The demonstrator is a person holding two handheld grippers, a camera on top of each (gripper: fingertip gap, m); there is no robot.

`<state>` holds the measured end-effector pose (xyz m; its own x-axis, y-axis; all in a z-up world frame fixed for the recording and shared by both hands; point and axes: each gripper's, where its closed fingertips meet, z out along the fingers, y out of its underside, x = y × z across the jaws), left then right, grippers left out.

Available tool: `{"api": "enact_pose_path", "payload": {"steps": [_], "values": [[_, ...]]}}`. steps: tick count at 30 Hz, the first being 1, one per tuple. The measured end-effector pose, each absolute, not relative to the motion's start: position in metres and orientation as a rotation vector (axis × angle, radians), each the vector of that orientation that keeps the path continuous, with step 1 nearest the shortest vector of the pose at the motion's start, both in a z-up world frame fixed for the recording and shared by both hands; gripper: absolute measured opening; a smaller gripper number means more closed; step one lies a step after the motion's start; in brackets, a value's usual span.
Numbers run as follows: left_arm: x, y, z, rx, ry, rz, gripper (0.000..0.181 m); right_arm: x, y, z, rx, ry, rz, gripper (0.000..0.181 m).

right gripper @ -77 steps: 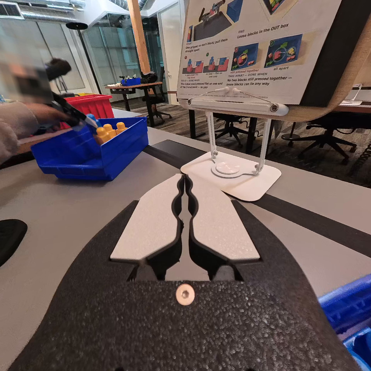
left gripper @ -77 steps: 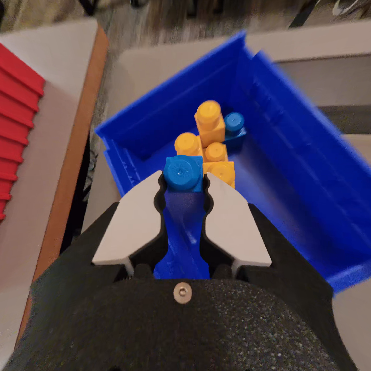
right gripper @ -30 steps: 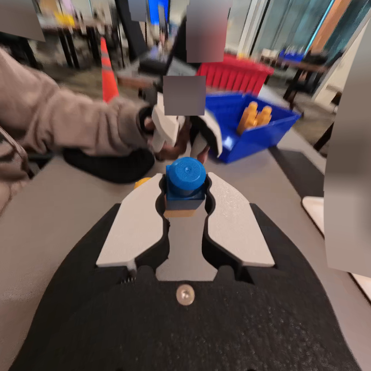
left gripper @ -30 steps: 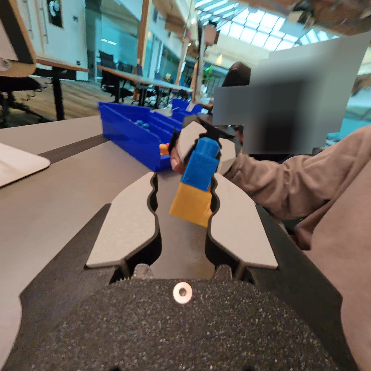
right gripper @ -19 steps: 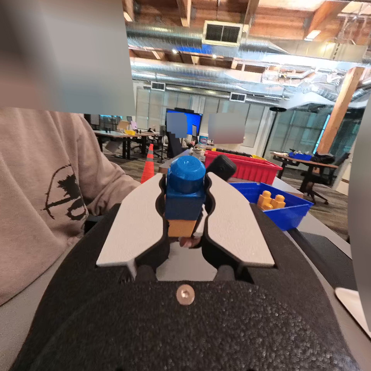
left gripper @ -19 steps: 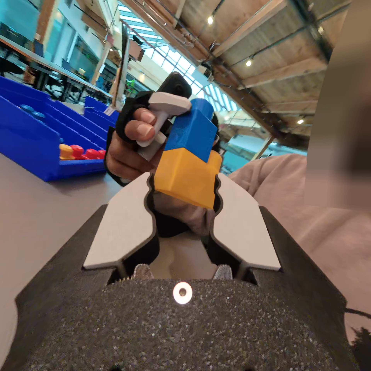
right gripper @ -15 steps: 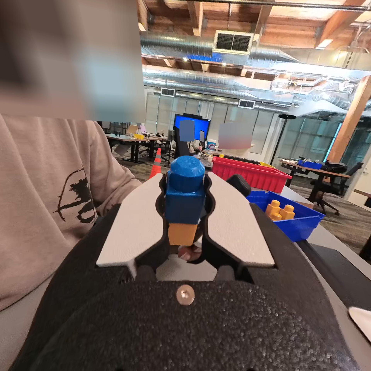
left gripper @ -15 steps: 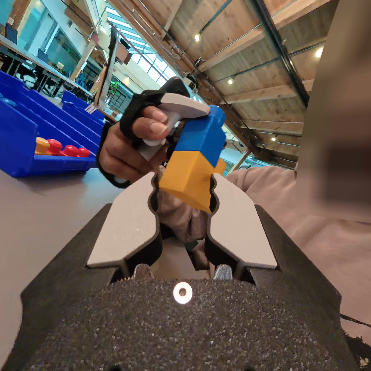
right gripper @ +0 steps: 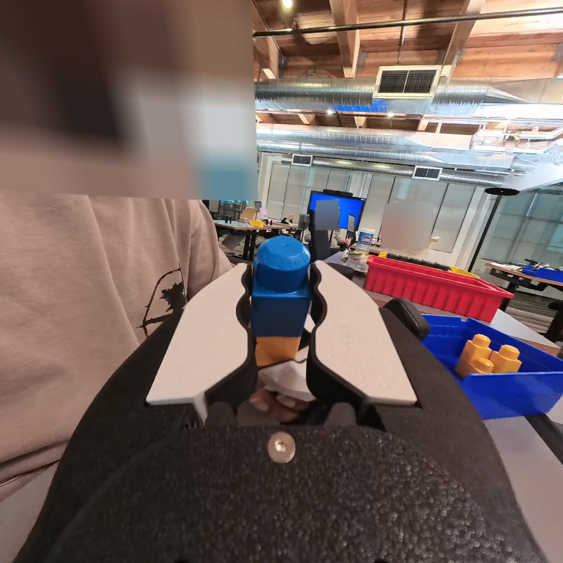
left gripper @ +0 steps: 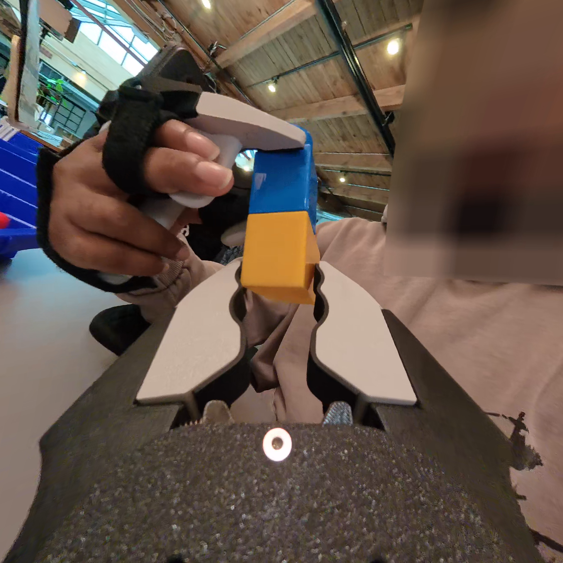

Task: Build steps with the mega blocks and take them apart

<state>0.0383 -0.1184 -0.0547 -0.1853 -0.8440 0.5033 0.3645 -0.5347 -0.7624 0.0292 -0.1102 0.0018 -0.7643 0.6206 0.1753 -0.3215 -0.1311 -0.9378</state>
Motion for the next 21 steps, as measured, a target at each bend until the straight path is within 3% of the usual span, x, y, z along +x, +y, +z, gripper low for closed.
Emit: {"api": "enact_pose_path", "payload": {"steps": [8,12,17,21], "values": [[0.028,-0.107,-0.078,-1.388,0.756,-1.392,0.037,0.047,-0.097,0.026,-0.305,-1.471,1.92,0.035],[-0.002,-0.069,-0.088,-1.494,0.605,-1.052,0.038,0.053,-0.068,0.037,-0.403,-1.447,1.665,0.036],[-0.068,-0.027,-0.093,-1.538,0.359,-0.507,0.039,0.05,0.01,0.042,-0.732,-1.299,1.336,0.036],[-0.105,-0.021,-0.09,-1.52,0.219,-0.387,0.038,0.069,0.079,0.033,-1.021,-1.186,1.128,0.036]]}}
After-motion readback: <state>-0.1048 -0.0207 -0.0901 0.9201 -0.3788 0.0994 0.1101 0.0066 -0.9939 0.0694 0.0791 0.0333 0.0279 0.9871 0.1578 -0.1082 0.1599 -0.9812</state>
